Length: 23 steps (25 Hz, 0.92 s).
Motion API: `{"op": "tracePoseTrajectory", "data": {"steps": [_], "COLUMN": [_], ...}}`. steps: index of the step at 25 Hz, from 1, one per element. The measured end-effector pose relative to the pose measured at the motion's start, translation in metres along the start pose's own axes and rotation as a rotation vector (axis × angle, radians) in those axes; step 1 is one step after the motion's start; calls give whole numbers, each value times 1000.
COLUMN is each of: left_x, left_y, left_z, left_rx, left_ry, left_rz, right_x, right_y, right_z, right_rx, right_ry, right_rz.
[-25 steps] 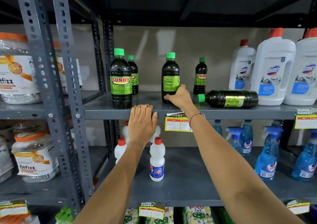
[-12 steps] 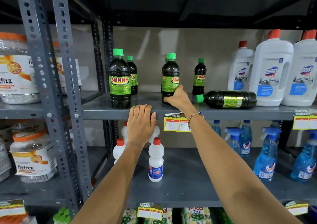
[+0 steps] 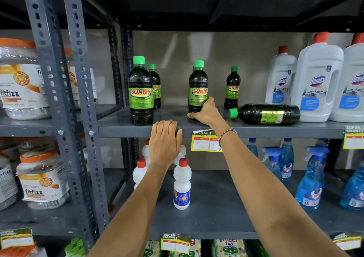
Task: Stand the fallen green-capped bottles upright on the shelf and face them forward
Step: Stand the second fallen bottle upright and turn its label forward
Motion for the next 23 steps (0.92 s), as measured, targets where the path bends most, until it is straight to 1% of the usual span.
{"op": "tracePoseTrajectory", "data": {"steps": [2, 6, 10, 12, 14, 18, 20, 21, 23], "left_x": [0, 0, -1, -1, -4, -14, -15, -11, 4], "left_y": [0, 0, 0, 1, 4, 4, 3, 2, -1], "left_z": [0, -1, -1, -2, -5, -18, -36, -48, -75], "left_rx": [2, 3, -5, -16, -63, -223, -255, -270, -355], "left_ry": [4, -4, -18, -31, -42, -55, -58, -89, -225], "left_rz": [1, 13, 24, 16, 20, 58, 126, 202, 401], "right_x": [3, -1, 0, -1, -4, -11, -16, -17, -19], "right_y": [1, 2, 1, 2, 6, 15, 16, 17, 18], "right_z": [1, 0, 1, 1, 2, 9, 11, 11, 9], "right_rx": [9, 4, 2, 16, 45, 89, 92, 97, 105], "right_ry": [-34, 12, 0, -9, -42, -104, -70, -45, -24], "right_rz": [-17, 5, 23, -9, -94, -273, -339, -363, -392]}}
Point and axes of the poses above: each hand's wrist, its own z-axis away from the middle knuckle, its own x-axis out of the palm, y = z × x, the point moved 9 cm from there along -z, towards the middle knuckle, and after that the axes turned 2 degrees about x, right-handed, at the moved point
